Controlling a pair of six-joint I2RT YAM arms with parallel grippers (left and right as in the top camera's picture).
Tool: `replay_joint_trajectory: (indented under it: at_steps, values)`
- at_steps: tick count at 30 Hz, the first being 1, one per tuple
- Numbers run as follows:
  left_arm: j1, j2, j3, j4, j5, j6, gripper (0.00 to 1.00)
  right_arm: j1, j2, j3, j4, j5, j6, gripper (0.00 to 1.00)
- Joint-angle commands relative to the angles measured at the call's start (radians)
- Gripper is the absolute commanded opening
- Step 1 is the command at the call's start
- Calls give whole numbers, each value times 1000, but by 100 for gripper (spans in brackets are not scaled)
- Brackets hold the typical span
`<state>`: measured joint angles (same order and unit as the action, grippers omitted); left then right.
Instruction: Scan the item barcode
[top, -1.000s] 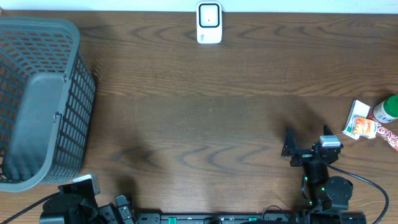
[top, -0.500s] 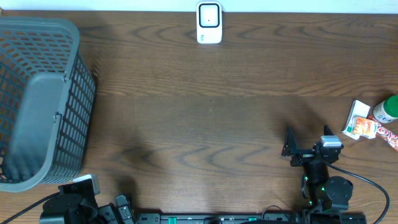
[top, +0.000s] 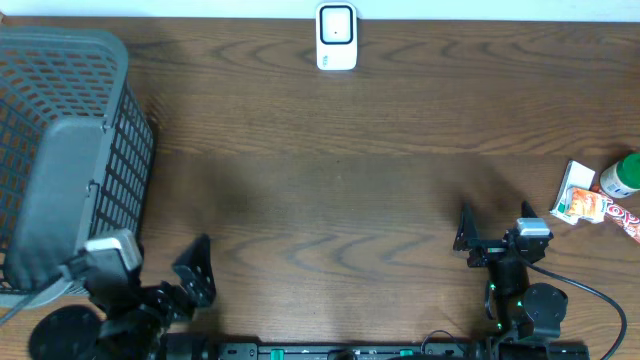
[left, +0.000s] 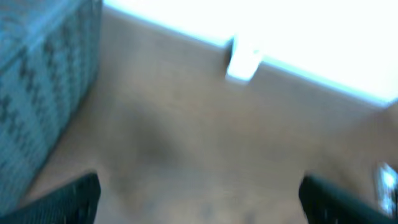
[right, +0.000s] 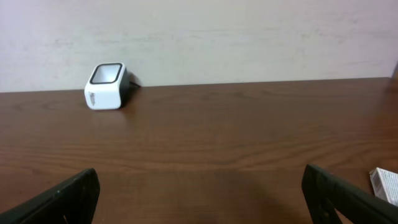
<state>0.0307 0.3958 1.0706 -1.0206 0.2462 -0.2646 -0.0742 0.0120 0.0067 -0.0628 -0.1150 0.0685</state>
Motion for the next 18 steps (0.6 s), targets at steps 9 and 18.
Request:
replay_joint_trajectory:
  at_steps: [9, 18]
  values:
    - [-4, -195, -435, 639, -98, 20, 99, 5, -6, -1, -5, 6, 13, 99]
    - [-46, -284, -799, 983, -98, 235, 99, 5, -6, -1, -5, 6, 13, 99]
